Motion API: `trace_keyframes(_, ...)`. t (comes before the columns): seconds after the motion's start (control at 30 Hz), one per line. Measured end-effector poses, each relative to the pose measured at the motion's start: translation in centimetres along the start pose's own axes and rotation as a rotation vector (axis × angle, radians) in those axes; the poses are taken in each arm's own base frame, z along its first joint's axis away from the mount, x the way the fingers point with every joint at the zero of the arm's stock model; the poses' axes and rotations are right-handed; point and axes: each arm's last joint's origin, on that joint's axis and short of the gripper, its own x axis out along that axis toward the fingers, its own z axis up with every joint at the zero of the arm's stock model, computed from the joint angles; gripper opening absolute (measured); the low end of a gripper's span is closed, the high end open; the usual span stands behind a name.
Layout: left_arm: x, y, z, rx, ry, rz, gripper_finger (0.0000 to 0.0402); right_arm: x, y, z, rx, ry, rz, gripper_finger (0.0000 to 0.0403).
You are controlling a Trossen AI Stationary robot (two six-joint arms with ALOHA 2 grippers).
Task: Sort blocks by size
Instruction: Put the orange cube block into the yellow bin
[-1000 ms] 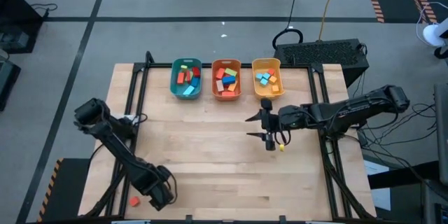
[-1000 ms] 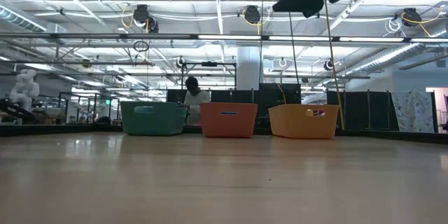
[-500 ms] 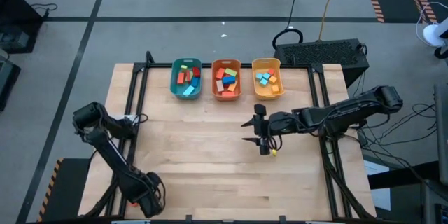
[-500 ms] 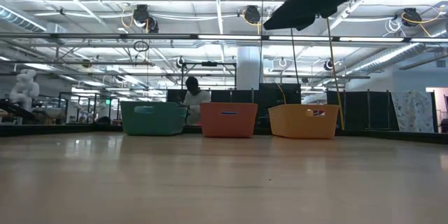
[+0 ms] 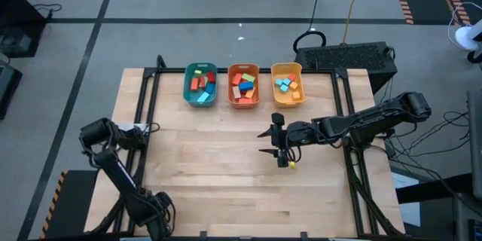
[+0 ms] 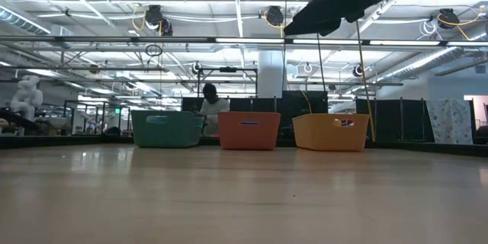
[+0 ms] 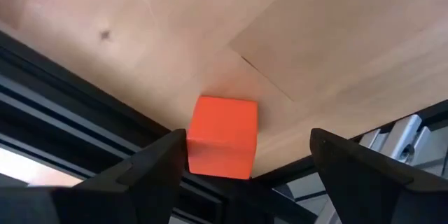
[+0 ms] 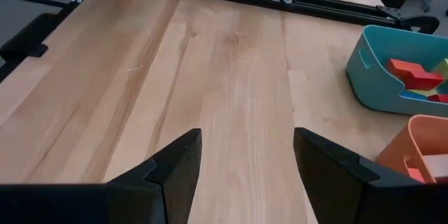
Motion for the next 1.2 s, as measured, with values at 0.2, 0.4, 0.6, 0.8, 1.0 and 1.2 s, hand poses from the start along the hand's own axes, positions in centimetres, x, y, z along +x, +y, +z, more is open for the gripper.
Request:
trace_keyframes(0.2,0.1,0.0,-0.1,0.003,-0.009,-0.006,0.0274,0.0,0.1,0.0,0.007,-0.003,0.003,0.0212)
trace_keyframes(0.4,0.5,0.1,-0.5,0.023,-0.077,-0.014,0.0205,-0.1,0.5,0.1,-0.003,-0.006,0.016,0.0212)
trace_keyframes(0.6,2.0,0.6,-0.3,0.015,-0.035,-0.053,0.0149,-0.1,0.7,0.1,-0.007,-0.006,0.02,0.0212)
trace_keyframes(0.8,2.4,0.9,0.3,0.014,-0.02,-0.047,0.0141,-0.1,0.7,0.1,-0.002,-0.011,0.019,0.0212)
trace_keyframes(1.0,1.8,1.0,1.7,0.05,-0.075,-0.034,0.0143,-0.1,0.7,0.4,0.009,-0.037,0.018,0.0212)
trace_keyframes(1.2,0.9,1.0,3.6,0.077,-0.142,-0.029,0.0144,0.1,0.8,0.6,0.021,-0.062,0.018,0.0212)
